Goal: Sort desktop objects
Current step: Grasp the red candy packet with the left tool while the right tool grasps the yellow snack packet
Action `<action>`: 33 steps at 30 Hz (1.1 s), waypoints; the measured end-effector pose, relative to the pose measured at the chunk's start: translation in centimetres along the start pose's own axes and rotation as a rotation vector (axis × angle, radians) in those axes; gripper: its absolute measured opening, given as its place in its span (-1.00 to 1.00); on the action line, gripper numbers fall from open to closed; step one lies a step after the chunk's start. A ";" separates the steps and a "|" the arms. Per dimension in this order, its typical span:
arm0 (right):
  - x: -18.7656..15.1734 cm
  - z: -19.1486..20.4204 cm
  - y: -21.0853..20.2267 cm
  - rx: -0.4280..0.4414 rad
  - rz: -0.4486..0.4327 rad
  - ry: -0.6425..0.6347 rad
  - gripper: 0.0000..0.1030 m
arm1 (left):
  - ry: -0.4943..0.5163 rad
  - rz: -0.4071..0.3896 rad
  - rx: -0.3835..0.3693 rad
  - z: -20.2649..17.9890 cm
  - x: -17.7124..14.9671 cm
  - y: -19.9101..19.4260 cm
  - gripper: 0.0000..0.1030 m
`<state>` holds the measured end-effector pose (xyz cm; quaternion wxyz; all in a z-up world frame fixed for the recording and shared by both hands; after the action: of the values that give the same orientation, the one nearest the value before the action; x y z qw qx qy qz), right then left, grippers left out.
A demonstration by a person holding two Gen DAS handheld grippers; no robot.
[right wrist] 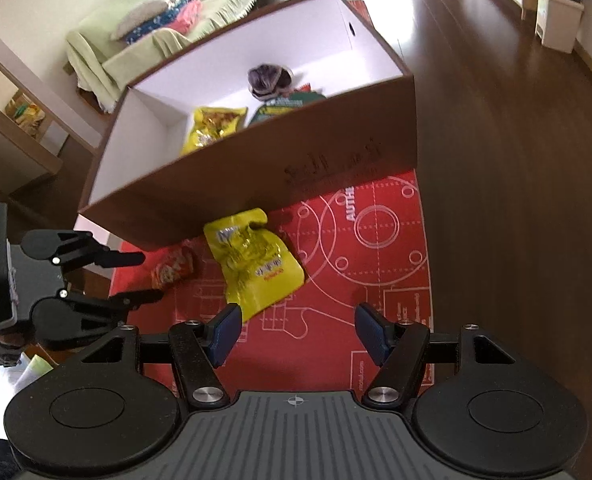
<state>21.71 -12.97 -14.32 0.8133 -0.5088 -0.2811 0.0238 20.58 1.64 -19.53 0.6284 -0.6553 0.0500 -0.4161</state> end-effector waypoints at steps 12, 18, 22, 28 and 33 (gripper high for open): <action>0.7 1.2 2.4 0.006 0.019 -0.072 0.28 | -0.105 0.022 -0.025 1.1 -0.5 3.7 -0.26; 1.0 3.3 5.1 0.022 0.021 -0.182 0.28 | -0.124 0.025 -0.071 0.6 -0.9 3.4 -0.57; 1.4 4.4 7.4 0.016 0.027 -0.250 0.28 | -0.124 0.037 -0.098 0.1 -1.3 2.3 -0.57; 1.9 6.0 10.5 0.021 0.027 -0.359 0.28 | -0.145 0.052 -0.085 1.0 -1.5 1.5 -0.57; 1.2 7.1 13.2 -0.009 0.038 -0.455 0.29 | -0.150 0.060 -0.073 1.7 -1.8 1.6 -0.57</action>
<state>22.63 -0.46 -22.64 0.7262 -0.4992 -0.4476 0.1519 21.19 3.70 -21.54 0.6182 -0.7054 0.0376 -0.3447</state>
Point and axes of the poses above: each gripper's, at about its wrist camera, not at the fingertips, and y roughly the way its jaws point, z to its left, x to its top, the point moved 8 cm from there along y, roughly the way its jaws point, and after that the axes turned 4 degrees about -z, right-handed, at the moved point
